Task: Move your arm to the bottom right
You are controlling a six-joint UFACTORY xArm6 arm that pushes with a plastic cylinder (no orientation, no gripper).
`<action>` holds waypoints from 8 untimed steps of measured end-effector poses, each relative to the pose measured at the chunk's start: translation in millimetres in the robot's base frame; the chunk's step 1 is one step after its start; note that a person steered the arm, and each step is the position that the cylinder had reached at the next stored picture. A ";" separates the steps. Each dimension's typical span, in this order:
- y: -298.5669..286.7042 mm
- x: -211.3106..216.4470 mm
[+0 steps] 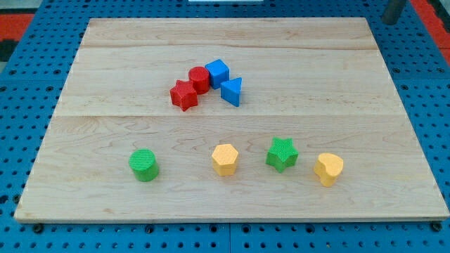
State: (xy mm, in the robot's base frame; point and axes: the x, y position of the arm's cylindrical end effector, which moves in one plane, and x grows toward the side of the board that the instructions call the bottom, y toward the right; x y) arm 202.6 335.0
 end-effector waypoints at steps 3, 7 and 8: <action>-5.0 -0.4; -4.3 -0.5; -4.3 2.7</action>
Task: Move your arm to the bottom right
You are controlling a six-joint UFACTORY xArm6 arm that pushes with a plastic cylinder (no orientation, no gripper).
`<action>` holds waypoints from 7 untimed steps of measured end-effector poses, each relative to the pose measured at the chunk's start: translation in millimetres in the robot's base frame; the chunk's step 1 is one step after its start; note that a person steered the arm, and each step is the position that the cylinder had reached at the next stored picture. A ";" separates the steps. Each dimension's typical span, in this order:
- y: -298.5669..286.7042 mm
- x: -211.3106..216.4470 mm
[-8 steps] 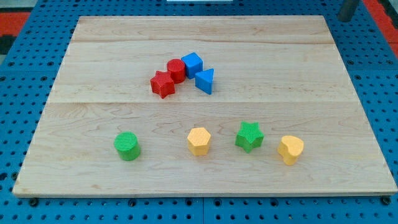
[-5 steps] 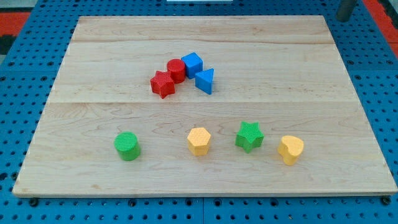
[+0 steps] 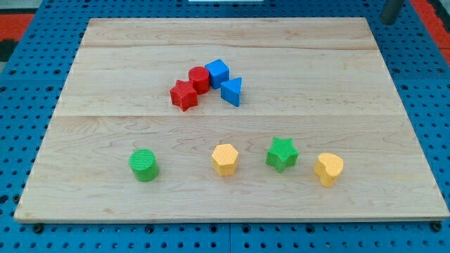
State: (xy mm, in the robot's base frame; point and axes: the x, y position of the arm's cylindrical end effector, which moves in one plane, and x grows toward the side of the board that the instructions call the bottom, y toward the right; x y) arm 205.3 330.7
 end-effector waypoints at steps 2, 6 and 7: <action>0.0 41.8; -107.4 187.3; -84.7 237.5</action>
State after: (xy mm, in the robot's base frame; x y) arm 442.8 246.0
